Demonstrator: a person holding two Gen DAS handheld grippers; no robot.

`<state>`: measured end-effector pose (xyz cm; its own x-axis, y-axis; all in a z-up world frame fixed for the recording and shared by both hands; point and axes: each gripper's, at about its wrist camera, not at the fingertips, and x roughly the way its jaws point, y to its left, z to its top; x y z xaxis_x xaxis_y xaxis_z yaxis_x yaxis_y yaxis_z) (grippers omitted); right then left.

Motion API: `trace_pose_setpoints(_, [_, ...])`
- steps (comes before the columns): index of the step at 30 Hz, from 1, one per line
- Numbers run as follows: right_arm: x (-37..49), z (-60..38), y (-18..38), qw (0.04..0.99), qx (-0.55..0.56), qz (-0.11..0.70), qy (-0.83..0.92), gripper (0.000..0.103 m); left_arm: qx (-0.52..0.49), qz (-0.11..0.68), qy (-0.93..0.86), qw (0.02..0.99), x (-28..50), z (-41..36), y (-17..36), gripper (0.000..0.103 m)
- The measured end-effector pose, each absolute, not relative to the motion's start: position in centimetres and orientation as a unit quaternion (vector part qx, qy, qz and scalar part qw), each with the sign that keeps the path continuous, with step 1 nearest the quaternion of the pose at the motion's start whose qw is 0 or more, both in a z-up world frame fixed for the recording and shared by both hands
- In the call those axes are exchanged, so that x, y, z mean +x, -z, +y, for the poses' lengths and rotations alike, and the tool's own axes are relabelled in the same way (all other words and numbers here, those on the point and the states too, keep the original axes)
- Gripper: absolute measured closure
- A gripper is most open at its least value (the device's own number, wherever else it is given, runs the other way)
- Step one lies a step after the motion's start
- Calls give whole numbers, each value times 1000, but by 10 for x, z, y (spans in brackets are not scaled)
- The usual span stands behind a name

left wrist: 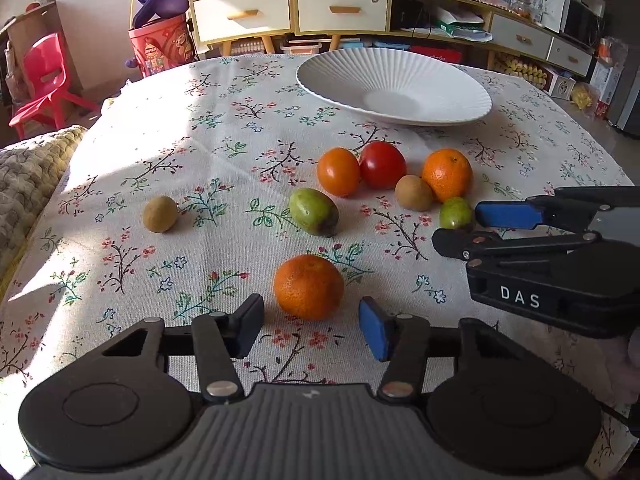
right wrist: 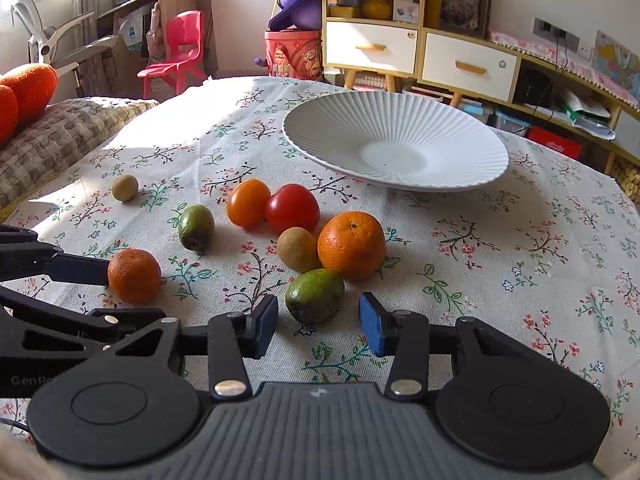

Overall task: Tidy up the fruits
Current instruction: 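Close the left gripper on the mandarin while the right gripper closes on the green fruit, then lift the mandarin with the left gripper while the right gripper lifts the green fruit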

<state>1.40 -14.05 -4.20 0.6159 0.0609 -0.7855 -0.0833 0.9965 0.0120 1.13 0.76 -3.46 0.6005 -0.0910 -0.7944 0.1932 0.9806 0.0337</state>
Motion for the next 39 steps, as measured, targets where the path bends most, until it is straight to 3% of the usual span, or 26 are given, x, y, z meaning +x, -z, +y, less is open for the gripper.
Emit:
trace_pose_setpoints(8, [15,-139,41,899,-9,437,-39,75,54,437,82,894,11,10,34,83])
trace_pose_setpoints(39, [15,-143,21,894,19,446,-41,76,14,422,95,902,17,16,16,87])
